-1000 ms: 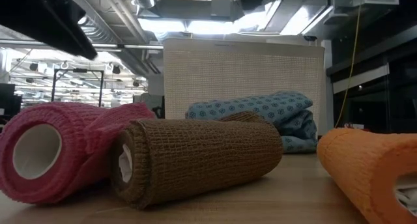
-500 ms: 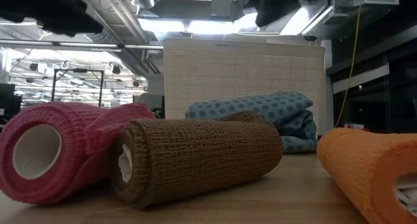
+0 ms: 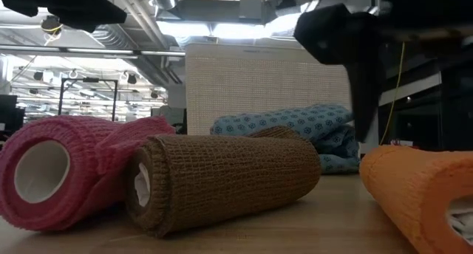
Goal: Pick & Place Medicine items
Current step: Put the orange bandage into the black bin
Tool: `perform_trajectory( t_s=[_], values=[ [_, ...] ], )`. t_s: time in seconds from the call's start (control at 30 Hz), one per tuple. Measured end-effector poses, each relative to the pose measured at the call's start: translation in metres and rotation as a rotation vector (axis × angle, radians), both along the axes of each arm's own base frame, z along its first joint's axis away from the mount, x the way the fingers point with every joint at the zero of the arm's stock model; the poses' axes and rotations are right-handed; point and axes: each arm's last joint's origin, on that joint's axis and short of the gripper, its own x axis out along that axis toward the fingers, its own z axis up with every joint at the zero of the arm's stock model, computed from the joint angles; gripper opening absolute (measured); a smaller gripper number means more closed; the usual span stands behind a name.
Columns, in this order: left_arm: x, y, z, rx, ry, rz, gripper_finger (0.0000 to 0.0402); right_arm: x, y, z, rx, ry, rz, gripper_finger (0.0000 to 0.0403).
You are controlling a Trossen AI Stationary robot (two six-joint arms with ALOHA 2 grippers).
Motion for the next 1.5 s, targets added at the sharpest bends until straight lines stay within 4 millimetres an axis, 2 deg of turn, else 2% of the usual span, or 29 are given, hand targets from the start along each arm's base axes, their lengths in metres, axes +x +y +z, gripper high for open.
perform_trajectory(
  t_s=[0.57,0.9,1.0,1.17,1.37,1.5],
  values=[
    [0.000,0.000,0.000,-0.012,-0.004,0.008,0.0168,0.007,0.010,0.001,0.068,-0.063,0.070,0.0258],
    [0.000,0.000,0.000,-0.012,-0.005,0.009,0.0168,0.011,0.014,-0.027,0.069,0.005,0.084,0.0258],
    [0.000,0.000,0.001,-0.013,-0.005,0.009,0.0168,0.012,0.015,-0.030,0.074,0.010,0.085,0.0253],
    [0.000,0.000,0.000,-0.012,-0.005,0.009,0.0168,0.016,0.017,-0.023,0.069,-0.008,0.079,0.0209],
    [0.000,0.000,0.001,-0.026,-0.005,0.013,0.0168,0.028,0.025,0.001,0.109,-0.072,0.063,0.0123],
    [0.000,0.000,0.000,-0.027,-0.005,0.013,0.0168,0.031,0.027,0.019,0.119,-0.056,0.008,0.0088]
  ],
)
